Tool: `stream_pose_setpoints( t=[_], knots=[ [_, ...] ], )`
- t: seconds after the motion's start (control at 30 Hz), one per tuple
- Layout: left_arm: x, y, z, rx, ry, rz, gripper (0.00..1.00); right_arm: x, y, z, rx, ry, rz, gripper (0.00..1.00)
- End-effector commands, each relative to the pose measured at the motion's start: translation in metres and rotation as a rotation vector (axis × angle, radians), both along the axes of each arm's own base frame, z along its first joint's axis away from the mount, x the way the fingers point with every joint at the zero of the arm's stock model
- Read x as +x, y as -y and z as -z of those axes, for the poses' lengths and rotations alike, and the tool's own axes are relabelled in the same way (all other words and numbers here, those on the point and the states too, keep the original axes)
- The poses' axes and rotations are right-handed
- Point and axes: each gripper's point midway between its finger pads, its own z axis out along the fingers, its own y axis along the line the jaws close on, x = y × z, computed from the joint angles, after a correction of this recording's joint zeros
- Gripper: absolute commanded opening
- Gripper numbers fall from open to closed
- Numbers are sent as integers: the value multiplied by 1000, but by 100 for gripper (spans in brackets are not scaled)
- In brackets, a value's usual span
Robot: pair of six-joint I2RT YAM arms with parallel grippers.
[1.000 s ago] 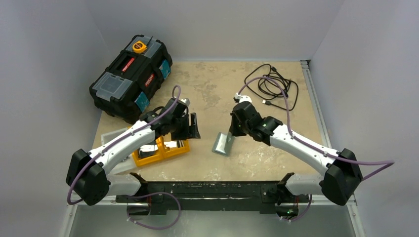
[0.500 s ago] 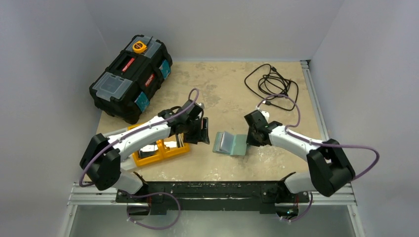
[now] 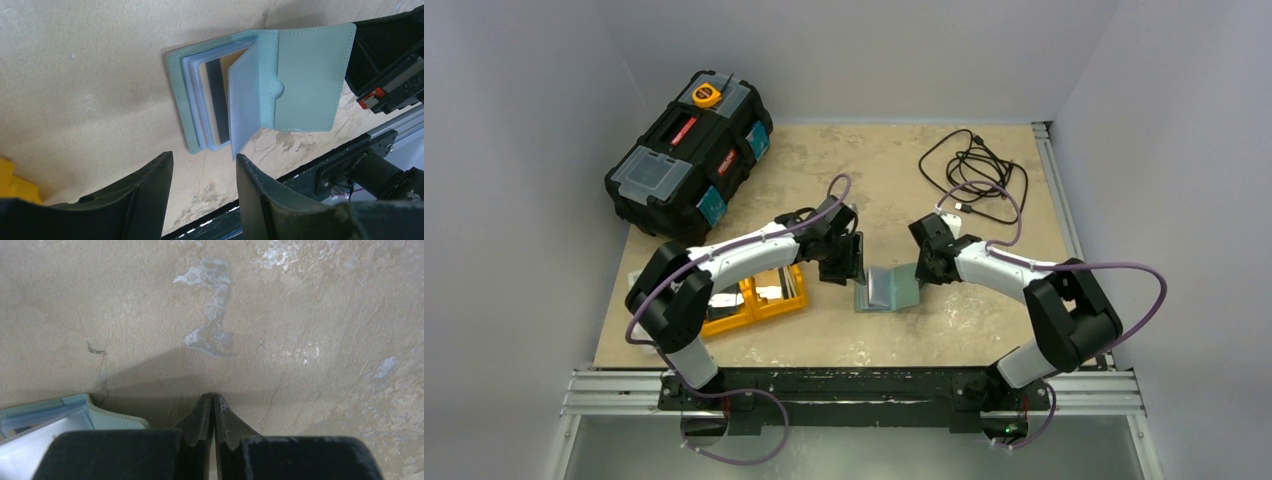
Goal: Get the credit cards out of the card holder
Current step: Open the card holder at the center of the board.
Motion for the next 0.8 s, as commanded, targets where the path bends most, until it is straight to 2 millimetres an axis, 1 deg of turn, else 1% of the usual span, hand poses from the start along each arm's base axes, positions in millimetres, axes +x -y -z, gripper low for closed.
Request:
stream_pose_setpoints(
  t=[0.0, 0.2, 0.4, 0.5, 0.63, 0.67, 0.77],
  knots=[
    [10, 29, -14, -100, 23, 31, 49, 1, 5, 18, -31, -21, 10, 0],
    [8, 45, -5, -140, -12, 47, 47, -2, 4, 21, -26, -28, 5, 0],
    [7, 59, -1, -183, -37, 52, 43, -3, 4, 20, -21, -29, -1, 0],
    [7, 65, -3, -212, -41, 56, 39, -3, 4, 19, -20, -26, 0, 0],
    [6, 67, -1, -216, -51, 56, 32, -3, 8, 16, -35, -19, 6, 0],
    [6, 66, 1, -215, -52, 55, 29, -2, 10, 14, -50, -11, 8, 0],
    [4, 62, 2, -204, -54, 50, 20, 0, 7, 10, -36, -1, -1, 0]
  ],
)
